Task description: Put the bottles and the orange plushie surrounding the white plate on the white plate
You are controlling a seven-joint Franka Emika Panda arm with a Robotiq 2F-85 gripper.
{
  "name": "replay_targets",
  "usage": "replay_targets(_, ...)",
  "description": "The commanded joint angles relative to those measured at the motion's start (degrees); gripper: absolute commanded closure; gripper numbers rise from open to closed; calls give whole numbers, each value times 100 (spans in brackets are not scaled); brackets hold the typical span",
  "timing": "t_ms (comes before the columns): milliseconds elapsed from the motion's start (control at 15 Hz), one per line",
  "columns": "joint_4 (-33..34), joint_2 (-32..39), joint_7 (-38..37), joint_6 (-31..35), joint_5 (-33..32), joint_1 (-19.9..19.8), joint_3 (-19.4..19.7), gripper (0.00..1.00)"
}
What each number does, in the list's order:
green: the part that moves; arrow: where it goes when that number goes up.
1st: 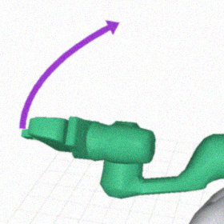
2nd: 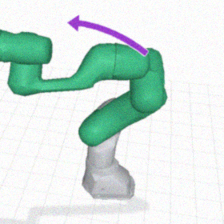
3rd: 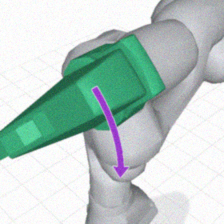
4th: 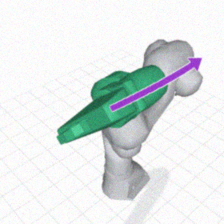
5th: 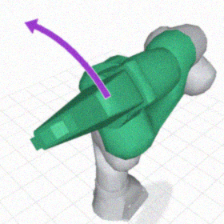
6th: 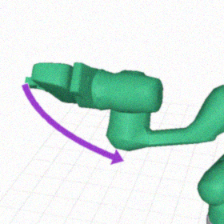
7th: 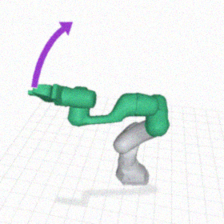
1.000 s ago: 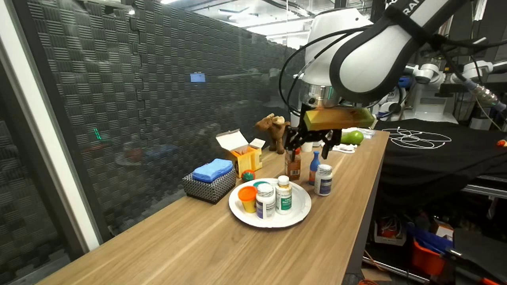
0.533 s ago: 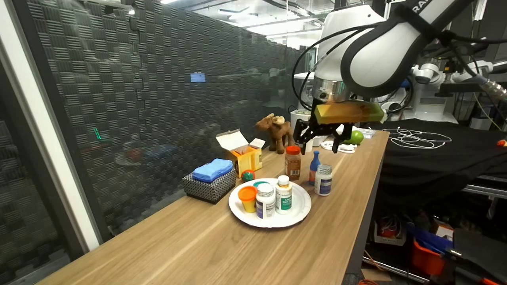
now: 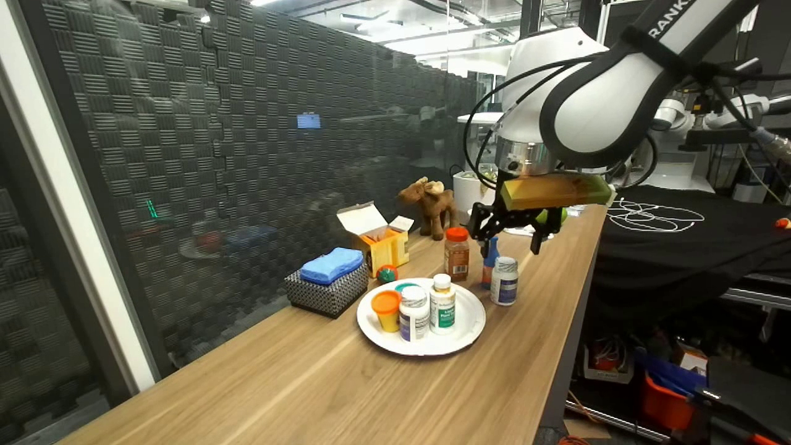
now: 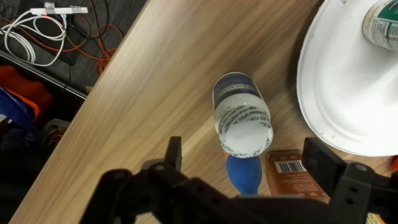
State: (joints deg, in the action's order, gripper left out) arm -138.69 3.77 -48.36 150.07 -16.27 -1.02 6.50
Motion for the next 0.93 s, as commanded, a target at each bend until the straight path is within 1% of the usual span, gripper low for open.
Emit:
replay_targets(0,6,41,108,19,215,-42,-47,0)
replay_targets(67,19,74,123,12,263,-35,-51,1)
replay_targets(200,44,147,94,43,322,-19,-50,21)
replay_targets(267,53,174,59,66,304,-10,-43,22)
replay_targets(333,55,194,45,95,282,-5,-35,28)
replay_targets(400,62,216,14,124,245,-2,-21,46)
replay_targets(467,66,233,-17,169,197,1,-5,55)
replay_targets(667,81,277,-52,346,143,8,31,77)
replay_targets(733,85,270,-43,385,166,7,32,79)
replay_targets(800,72,255,-34,438,168,11,36,77)
replay_targets(867,56,224,20,461,213,15,21,77)
